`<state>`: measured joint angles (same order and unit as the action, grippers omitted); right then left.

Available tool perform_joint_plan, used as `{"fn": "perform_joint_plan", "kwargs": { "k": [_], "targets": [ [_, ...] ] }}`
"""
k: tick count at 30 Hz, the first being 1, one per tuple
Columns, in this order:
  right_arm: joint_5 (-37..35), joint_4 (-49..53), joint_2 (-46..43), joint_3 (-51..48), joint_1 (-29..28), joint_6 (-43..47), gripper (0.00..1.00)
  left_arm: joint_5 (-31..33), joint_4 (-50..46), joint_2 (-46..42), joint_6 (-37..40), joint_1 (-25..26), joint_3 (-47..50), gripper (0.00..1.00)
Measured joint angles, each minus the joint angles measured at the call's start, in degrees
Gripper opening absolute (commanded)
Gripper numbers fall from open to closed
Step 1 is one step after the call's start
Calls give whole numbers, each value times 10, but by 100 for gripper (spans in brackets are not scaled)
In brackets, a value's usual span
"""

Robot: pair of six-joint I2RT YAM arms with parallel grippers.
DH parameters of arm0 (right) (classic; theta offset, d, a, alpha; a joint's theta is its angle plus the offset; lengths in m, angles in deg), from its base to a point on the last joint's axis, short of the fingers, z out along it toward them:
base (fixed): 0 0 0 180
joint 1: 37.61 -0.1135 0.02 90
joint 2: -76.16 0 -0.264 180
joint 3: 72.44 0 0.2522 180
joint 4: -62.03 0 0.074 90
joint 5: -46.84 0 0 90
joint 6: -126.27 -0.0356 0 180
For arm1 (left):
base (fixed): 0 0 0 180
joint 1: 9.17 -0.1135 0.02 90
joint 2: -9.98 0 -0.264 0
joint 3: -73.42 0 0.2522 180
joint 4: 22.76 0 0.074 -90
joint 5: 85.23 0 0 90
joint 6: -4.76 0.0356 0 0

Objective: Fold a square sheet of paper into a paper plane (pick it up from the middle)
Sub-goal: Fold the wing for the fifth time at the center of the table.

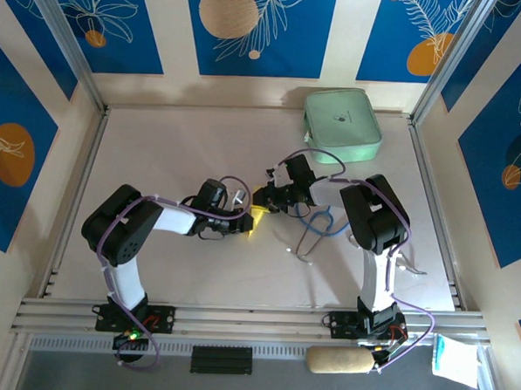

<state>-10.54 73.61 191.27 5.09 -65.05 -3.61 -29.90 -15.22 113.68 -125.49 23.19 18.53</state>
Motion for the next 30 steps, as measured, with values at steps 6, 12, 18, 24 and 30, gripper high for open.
{"fn": "perform_joint_plan", "kwargs": {
  "k": [6, 12, 18, 24, 30],
  "targets": [
    [0, 8, -1, 0, 0, 3, 22, 4, -3, 3, 0, 0, 0, 4],
    [0, 3, -51, -29, 11, 9, 23, 4, -3, 4, -5, 0, 0, 1],
    [0, -12, -77, -57, 29, 9, 23, 4, -2, 5, -11, 0, 0, 0],
    [3, -12, -63, -51, 23, 12, 23, 0, 2, 7, -15, 0, 0, 1],
    [3, 3, -24, -20, 10, 21, 23, -1, 2, 7, -15, 0, 0, 3]
  ]
}}
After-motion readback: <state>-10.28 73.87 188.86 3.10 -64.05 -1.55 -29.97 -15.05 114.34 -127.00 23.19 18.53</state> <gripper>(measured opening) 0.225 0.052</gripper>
